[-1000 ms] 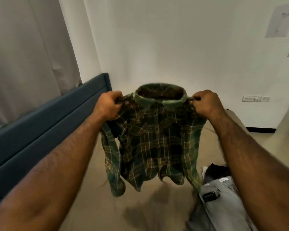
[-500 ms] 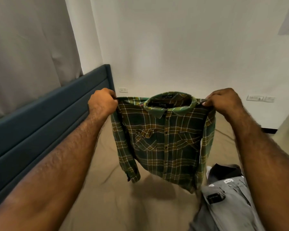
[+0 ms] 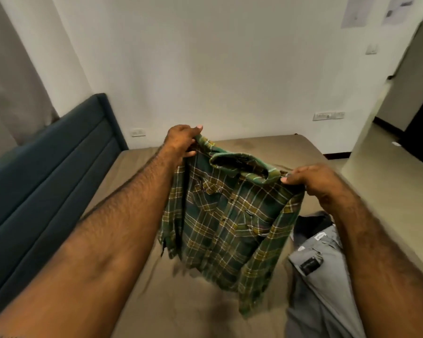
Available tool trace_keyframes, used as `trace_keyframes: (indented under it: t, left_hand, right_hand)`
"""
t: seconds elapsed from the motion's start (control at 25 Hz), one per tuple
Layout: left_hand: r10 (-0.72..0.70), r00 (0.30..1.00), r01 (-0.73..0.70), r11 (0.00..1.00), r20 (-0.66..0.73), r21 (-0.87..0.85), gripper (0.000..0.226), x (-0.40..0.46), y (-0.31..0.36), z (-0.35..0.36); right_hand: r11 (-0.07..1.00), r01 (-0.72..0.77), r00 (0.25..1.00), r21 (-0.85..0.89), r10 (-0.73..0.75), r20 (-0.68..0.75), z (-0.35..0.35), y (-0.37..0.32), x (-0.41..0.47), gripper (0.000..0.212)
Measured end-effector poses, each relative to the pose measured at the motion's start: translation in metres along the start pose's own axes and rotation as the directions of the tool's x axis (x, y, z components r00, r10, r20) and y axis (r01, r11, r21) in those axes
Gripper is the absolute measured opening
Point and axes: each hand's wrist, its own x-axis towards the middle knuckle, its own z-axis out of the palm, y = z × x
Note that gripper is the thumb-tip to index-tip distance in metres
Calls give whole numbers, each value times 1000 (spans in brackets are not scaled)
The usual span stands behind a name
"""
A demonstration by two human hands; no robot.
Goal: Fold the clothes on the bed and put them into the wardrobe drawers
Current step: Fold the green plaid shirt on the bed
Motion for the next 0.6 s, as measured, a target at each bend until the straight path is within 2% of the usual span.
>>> trace_keyframes:
  t: [0.08, 0.2, 0.28, 0.36, 0.48, 0.6]
  left_hand:
    - [54, 995, -62, 993, 89, 99, 62, 7, -5, 32]
    - [85, 971, -115, 985, 225, 125, 52, 6, -7, 95]
    - [50, 947, -90, 989, 317, 113, 53, -2, 4, 143]
    - [32, 915, -49, 998, 401, 32, 57, -5, 16, 164]
    - [64, 907, -41, 997, 416, -65, 66, -11, 29, 195]
    - [73, 912, -50, 996, 405, -69, 69, -9, 23, 193]
  right_hand:
    - [1000, 15, 998, -4, -15, 55, 0, 6, -14, 15]
    - [996, 84, 996, 41, -84, 10, -16, 12, -29, 12]
    - [987, 147, 989, 72, -144, -45, -40, 14, -40, 9]
    - [973, 215, 975, 88, -209, -78, -51, 5, -51, 7]
    - [944, 320, 945, 84, -312, -95, -69, -9, -66, 8]
    - [927, 373, 928, 41, -372, -21, -58, -25, -77, 9]
